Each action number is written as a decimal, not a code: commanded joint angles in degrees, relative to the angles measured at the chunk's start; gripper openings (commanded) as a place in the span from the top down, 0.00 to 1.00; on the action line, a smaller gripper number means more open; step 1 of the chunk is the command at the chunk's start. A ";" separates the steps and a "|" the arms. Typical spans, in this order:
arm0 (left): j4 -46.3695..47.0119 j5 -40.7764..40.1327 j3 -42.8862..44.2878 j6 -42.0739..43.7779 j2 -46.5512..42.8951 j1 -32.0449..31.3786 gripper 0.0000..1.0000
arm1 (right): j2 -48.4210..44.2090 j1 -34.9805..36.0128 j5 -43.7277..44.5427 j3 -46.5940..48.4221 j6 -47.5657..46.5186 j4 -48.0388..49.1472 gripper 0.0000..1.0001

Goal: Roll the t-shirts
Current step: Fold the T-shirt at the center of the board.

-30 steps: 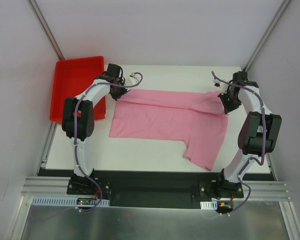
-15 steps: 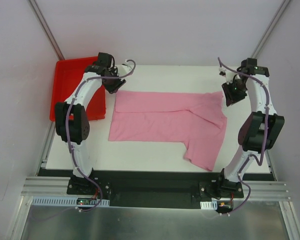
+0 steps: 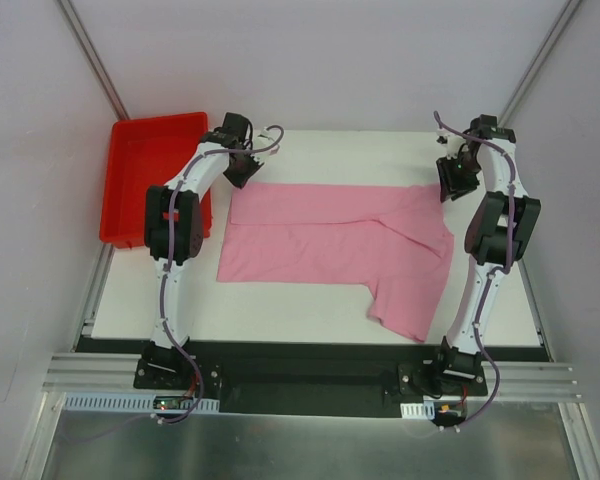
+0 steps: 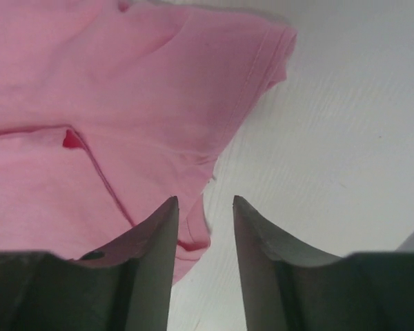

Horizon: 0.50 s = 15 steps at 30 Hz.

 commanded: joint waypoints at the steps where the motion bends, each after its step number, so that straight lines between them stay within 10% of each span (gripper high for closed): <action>1: -1.34 -4.20 3.26 -3.88 0.41 0.10 1.00 | 0.51 0.31 -0.22 4.07 5.65 1.19 0.55; 15: -2.39 -7.90 3.17 -6.52 3.84 0.27 1.00 | 8.59 -0.74 -3.74 8.63 12.25 4.09 0.48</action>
